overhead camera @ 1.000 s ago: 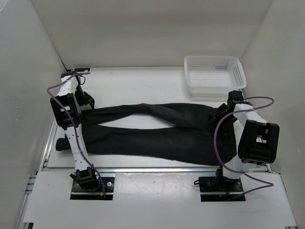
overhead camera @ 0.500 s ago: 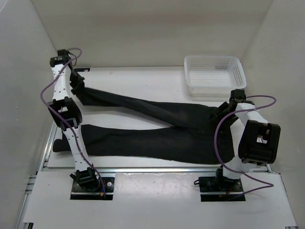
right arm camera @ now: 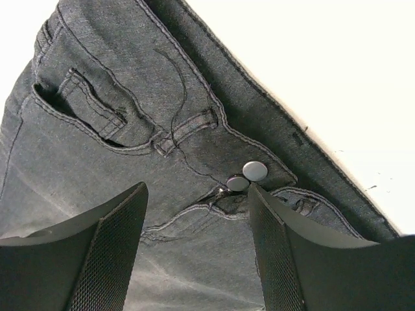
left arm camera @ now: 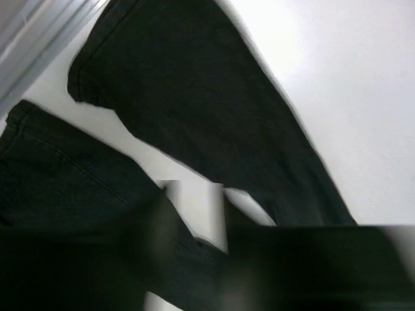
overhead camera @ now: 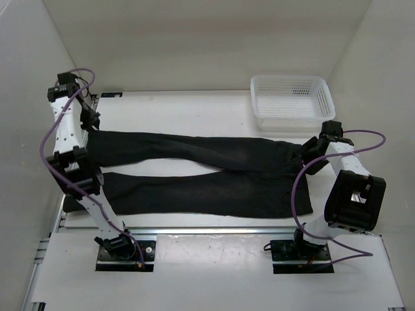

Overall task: Fold and stack the trousers
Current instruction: Flatten the trousers out

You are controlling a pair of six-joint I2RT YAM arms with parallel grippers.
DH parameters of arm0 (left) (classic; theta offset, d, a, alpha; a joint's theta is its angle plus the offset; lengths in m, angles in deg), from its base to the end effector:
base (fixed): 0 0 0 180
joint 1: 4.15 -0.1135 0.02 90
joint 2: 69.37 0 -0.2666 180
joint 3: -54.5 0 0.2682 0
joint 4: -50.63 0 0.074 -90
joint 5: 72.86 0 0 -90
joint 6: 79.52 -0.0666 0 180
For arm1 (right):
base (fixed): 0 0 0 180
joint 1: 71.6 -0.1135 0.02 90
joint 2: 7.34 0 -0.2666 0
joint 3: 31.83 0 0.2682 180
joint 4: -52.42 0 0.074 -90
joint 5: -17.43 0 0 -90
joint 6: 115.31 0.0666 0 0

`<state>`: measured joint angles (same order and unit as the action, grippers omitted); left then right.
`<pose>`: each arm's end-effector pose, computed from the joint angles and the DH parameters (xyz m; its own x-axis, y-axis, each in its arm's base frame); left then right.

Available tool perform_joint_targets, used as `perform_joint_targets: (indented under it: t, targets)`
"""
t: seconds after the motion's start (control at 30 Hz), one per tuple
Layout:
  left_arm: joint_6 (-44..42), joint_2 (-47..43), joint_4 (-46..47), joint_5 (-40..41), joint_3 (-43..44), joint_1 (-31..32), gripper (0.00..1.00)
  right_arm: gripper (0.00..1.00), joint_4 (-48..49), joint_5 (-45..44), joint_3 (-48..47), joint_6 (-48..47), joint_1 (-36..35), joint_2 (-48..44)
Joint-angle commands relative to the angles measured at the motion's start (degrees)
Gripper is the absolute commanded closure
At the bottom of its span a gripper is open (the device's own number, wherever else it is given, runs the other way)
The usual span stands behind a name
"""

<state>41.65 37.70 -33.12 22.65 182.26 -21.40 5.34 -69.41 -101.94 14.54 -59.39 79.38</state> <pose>0.3923 0.1285 0.3380 -0.5542 -0.7115 -0.4320 -0.7288 0.6655 -0.1613 0.3175 -0.0649 0.1771 -0.5526 0.7742 -0.3086 0.7052 0.6317 0.3219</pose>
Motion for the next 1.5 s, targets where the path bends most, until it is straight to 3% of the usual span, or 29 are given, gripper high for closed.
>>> perform_joint_targets:
  t: [0.0, 0.2, 0.23, 0.3, 0.33, 0.37, 0.47, 0.6, 0.67, 0.77, 0.83, 0.87, 0.9, 0.97, 1.0, 1.2, 1.37, 1.47]
  targets:
    - [-1.21, 6.31, -2.20, 1.69, -2.25, -0.24, 0.90, 0.31, 0.31, 1.05, 0.41, -1.44, 0.01, -0.94]
    - [0.55, 9.55, -2.74, 7.58, 0.57, 2.93, 0.88, 0.31, 0.93, 2.20, 0.41, -1.45, 0.01, -0.94]
    - [0.55, 10.61, -2.74, 6.97, 0.57, 2.41, 0.77, 0.31, 0.93, 2.73, 0.41, -1.45, 0.01, -0.94]
    - [0.55, 14.37, -3.26, 5.21, -0.13, 2.40, 0.65, 0.31, 1.45, 2.73, 0.41, -1.45, 0.01, -0.94]
    - [-0.15, 15.88, -3.26, 4.07, -0.13, 2.40, 0.55, 0.31, 1.46, 3.43, 0.41, -1.97, 0.01, -0.94]
    - [-0.76, 17.46, -3.26, 2.58, -0.65, 2.40, 0.36, 0.31, 1.46, 3.96, 0.41, -1.98, 0.01, -0.94]
    - [-1.30, 19.76, -4.06, 1.96, -3.80, 2.93, 0.24, 0.31, 1.98, 5.27, 0.41, -1.98, 0.01, -0.94]
    - [-1.30, 18.97, 0.60, 1.95, -12.42, 2.93, 0.28, 0.31, 3.12, 6.60, -0.81, -5.13, -1.99, -1.64]
    - [-1.30, 18.97, 1.21, 1.07, -12.43, 2.93, 0.39, 0.31, 2.26, 1.01, -4.31, -7.76, -5.60, -2.17]
    - [-2.00, 20.28, 1.74, -1.03, -11.91, 2.93, 0.40, 0.30, 1.63, -0.61, -7.75, -7.78, -11.93, 0.99]
    - [-2.52, 20.29, 2.35, -1.04, -11.91, 2.93, 0.40, 0.30, 2.68, 4.12, -9.07, -7.08, -12.81, 5.29]
    - [-2.53, 20.98, 2.36, -1.04, -11.91, 2.93, 0.47, 0.30, 2.69, 4.92, -9.08, -6.12, -13.87, 6.78]
    - [-3.22, 20.99, 2.36, -1.04, -12.51, 2.93, 0.64, 0.30, 3.56, 4.93, -9.08, -6.11, -14.40, 9.67]
    - [-3.23, 22.82, 2.36, -0.51, -12.52, 2.93, 0.87, 0.30, 3.57, 4.93, -9.08, -4.71, -15.01, 12.24]
    - [-3.23, 22.84, 1.58, 0.53, -12.00, 2.93, 0.90, 0.30, 3.57, 4.23, -9.08, -3.74, -15.02, 14.25]
    - [-2.70, 23.63, -0.36, 3.62, -5.85, 0.12, 0.90, 0.30, 0.50, -3.85, -3.20, 1.79, -11.86, 13.13]
    - [-2.70, 26.43, -2.38, 1.26, 5.92, -1.29, 0.90, 0.29, -0.91, -6.93, -1.43, 2.86, -10.36, 10.40]
    - [-4.63, 28.29, -5.37, 0.11, 12.41, -0.15, 0.81, 0.29, -1.53, -8.07, -1.96, 2.86, -10.36, 8.04]
